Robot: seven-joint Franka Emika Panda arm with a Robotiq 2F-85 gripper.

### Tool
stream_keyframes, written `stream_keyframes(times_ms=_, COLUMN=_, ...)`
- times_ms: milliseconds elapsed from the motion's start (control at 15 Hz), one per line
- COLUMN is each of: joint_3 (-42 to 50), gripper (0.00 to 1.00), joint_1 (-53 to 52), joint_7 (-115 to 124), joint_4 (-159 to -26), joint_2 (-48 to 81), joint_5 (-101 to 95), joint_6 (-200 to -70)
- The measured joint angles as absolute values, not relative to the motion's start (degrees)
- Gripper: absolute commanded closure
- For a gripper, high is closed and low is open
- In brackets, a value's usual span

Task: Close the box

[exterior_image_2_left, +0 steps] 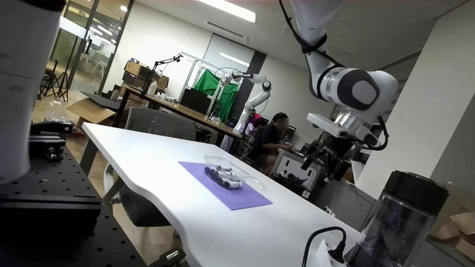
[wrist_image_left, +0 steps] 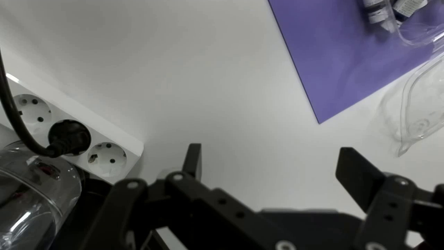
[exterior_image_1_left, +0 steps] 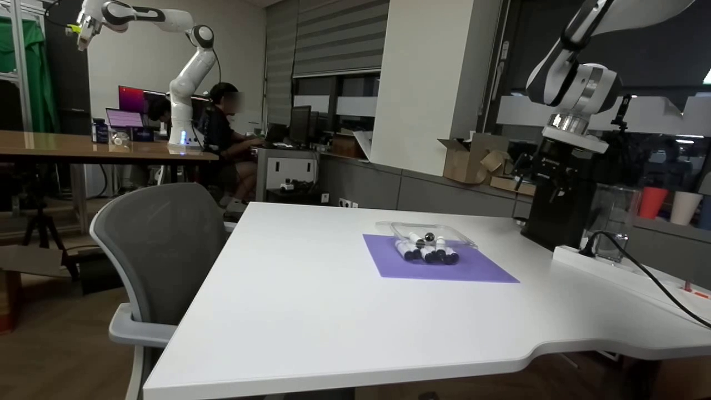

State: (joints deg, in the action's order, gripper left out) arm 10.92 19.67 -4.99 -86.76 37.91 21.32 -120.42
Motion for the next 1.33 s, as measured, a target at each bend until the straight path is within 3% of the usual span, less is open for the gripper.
stream_keyframes(times_ms=600, joint_3=10.0, gripper=0.00, joint_1=20.0, joint_7=-4.8, joint_4=-86.1, joint_2=38.8, joint_5=21.2, joint_6=-120.3)
stream_keyframes(times_ms=1333, joint_3=4.0, gripper=0.00, joint_1=20.0, joint_7=-0.2, joint_4=-67.8, joint_2=55.4, joint_5=21.4, joint_6=-115.3)
